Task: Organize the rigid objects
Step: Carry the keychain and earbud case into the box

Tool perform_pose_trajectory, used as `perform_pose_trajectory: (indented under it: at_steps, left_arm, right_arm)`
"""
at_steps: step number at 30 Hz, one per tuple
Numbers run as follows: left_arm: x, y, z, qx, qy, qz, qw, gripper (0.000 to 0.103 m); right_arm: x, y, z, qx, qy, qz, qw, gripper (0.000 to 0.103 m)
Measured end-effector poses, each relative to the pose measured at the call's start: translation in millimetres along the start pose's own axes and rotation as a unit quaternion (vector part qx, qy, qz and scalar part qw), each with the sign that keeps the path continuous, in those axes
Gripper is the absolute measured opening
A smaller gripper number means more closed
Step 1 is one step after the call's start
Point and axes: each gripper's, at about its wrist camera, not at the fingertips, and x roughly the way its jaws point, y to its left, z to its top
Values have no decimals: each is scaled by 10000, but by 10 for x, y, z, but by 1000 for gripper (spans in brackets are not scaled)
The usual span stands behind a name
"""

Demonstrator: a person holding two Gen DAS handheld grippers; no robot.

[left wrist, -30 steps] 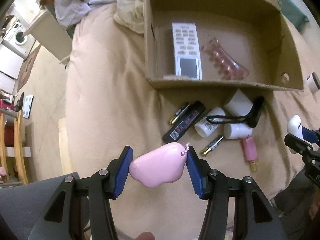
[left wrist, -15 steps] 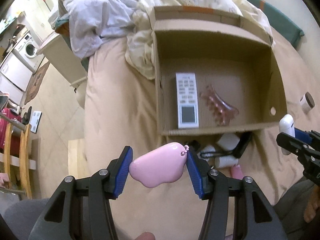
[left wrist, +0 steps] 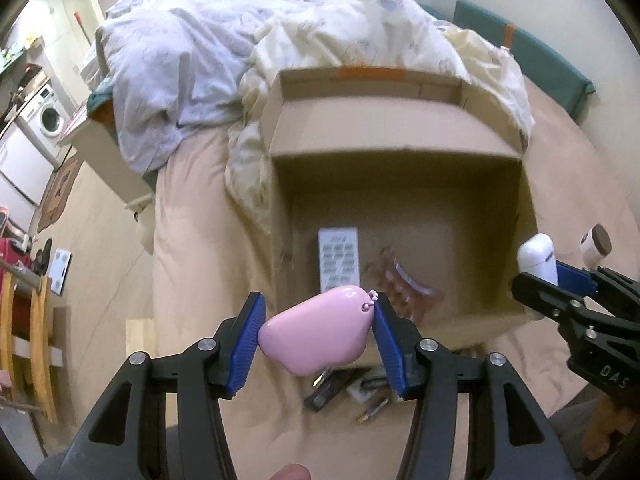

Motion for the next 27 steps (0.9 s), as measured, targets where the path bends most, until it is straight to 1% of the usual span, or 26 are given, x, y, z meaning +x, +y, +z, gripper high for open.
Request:
perform_pose_trajectory:
  at_steps: [5, 8, 11, 13, 16, 18, 21, 24, 27]
  left_arm:
    - [147, -89, 187, 73, -75, -41, 9999, 50]
    - [316, -174, 212, 174, -90, -106, 9998, 50]
    - [523, -238, 161, 252, -28, -135, 9996, 50]
    - [682, -276, 114, 370, 39, -57, 9993, 50]
    - [872, -272, 68, 320, 227, -73, 9992, 50]
    - [983, -281, 42, 375, 290, -11, 9989, 50]
    - [1053, -292, 5, 493, 267, 42, 9984, 50]
    - [1087, -272, -29, 561, 235, 129, 9981, 50]
    - [1138, -237, -50, 532, 326, 123, 9980, 50]
  right_arm:
    - [110, -49, 242, -11, -52, -107, 9999, 45]
    - [242, -93, 286, 76, -18, -112, 9999, 45]
    - [424, -154, 223, 186, 93, -103, 9997, 45]
    - [540, -194, 160, 229, 241, -129, 9994, 45]
    - [688, -232, 90, 200, 439, -212, 9986, 45]
    - [772, -248, 47, 193, 560, -228, 9980, 45]
    - [899, -255, -13, 219, 765, -203, 9966, 45]
    - [1007, -312, -38, 559, 983, 84, 9935, 45]
    - [1084, -293, -52, 496, 1098, -69, 9927, 45]
